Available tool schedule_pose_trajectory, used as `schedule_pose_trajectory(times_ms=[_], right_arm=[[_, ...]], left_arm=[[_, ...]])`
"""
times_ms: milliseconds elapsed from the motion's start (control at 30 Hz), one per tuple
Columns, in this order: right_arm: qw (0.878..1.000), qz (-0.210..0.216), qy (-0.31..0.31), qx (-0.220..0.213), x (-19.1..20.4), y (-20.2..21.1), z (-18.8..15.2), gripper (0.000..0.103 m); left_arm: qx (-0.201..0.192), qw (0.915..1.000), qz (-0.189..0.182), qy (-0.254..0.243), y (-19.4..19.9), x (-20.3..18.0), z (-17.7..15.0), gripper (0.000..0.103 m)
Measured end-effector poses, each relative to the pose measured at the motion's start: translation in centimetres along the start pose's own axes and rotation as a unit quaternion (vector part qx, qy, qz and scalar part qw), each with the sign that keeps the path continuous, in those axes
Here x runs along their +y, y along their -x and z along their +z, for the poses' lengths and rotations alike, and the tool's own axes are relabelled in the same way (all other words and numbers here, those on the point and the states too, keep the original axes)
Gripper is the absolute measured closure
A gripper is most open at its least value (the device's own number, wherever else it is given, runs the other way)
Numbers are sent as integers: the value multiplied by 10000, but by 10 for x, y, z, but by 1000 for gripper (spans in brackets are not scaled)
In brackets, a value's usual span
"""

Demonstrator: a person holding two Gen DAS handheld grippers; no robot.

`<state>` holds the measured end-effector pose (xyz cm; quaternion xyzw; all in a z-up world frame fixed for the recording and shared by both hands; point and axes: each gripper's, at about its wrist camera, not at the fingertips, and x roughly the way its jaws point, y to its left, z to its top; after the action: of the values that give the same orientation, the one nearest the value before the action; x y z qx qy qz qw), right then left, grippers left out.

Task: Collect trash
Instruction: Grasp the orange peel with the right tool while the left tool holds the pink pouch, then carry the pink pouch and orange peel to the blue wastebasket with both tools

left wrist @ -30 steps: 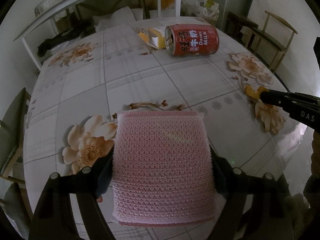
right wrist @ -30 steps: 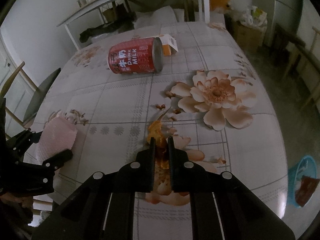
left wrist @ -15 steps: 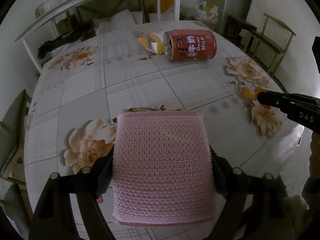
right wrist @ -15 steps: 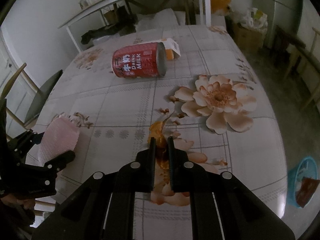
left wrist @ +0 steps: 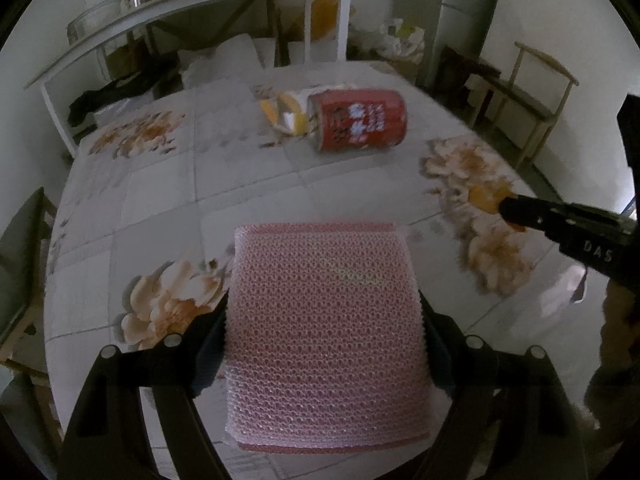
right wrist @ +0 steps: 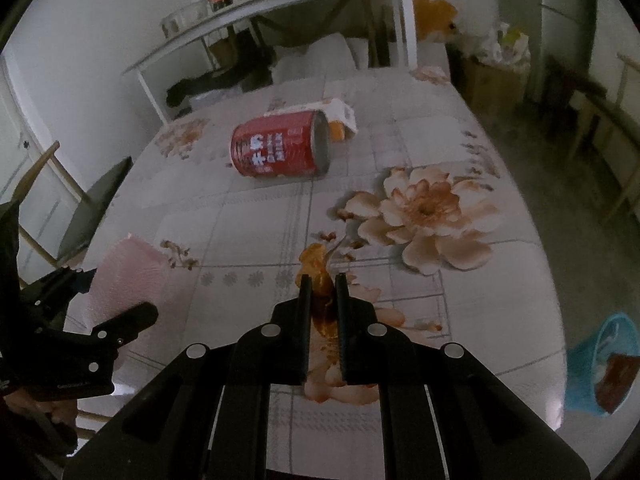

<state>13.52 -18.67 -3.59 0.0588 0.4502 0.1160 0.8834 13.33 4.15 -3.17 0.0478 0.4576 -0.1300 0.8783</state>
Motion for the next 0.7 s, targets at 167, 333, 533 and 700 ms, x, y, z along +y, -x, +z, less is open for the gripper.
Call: schedule_pose_trajectory(times_ms=[167, 333, 533, 700], right_arm=[[9995, -7, -212, -249, -18, 20, -3, 93], [9966, 17, -635, -528, -51, 43, -12, 93], [9883, -147, -1220, -909, -98, 74, -31, 93], [9711, -550, -1967, -1234, -162, 107, -64, 93]], left_arm=[[-183, 9993, -298, -123, 7, -18, 17, 23], [-320, 9964, -674, -408, 10, -52, 40, 23], [-334, 9890, -1171, -842, 4, -114, 68, 23], [-79, 9768, -1765, -1208, -11, -185, 89, 23]])
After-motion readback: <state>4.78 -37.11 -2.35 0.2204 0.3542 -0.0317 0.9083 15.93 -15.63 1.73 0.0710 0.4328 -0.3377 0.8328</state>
